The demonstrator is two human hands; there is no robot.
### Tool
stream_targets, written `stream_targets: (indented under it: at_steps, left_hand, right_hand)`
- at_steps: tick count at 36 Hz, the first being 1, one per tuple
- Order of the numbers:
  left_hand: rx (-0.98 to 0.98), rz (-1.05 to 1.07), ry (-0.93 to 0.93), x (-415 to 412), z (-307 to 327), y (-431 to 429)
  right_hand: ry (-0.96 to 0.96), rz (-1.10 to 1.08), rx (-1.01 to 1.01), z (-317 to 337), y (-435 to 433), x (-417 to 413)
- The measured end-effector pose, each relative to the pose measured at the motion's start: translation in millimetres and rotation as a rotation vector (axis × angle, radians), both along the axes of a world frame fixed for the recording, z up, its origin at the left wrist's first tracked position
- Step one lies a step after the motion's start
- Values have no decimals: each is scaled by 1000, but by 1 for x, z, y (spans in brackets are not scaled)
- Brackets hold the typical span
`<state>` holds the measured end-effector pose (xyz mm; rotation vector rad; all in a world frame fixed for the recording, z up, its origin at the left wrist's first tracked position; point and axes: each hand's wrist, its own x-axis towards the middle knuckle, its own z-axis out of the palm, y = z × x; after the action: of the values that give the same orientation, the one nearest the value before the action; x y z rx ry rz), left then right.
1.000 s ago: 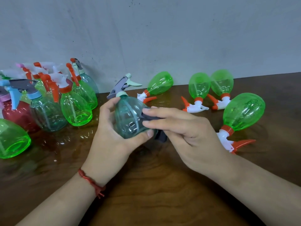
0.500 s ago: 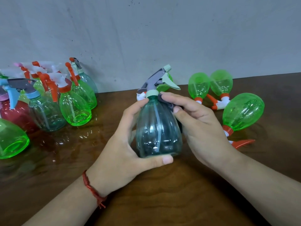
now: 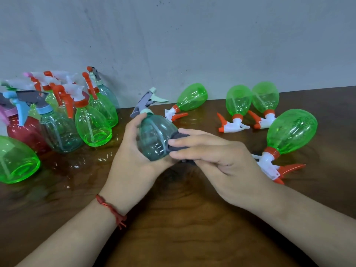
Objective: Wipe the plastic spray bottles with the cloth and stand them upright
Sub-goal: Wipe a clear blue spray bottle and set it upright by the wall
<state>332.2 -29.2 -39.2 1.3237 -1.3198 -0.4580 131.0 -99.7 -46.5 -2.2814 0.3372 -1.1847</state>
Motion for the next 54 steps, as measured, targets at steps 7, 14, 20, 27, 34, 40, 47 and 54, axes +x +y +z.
stream_targets:
  at_steps: [7, 14, 20, 27, 34, 40, 47, 54]
  left_hand:
    - [13, -83, 39, -8, -2, 2]
    - [-5, -334, 44, -19, 3, 14]
    - [53, -334, -97, -19, 2, 12]
    - [34, -268, -272, -14, 1, 11]
    - [-26, -84, -72, -9, 4, 8]
    - [-11, -18, 47, 0, 5, 4]
    - [7, -222, -25, -15, 6, 13]
    - [10, -385, 0, -24, 5, 19]
  right_hand:
    - [-129, -60, 195, 3, -6, 1]
    - [-381, 42, 680, 9, -10, 4]
    - [-477, 120, 853, 7, -12, 1]
    - [-374, 95, 682, 5, -14, 2]
    - [-242, 39, 377, 2, -8, 1]
    - [-180, 3, 248, -1, -1, 3]
    - [-309, 5, 442, 3, -14, 1]
    - [-505, 157, 766, 9, -16, -1]
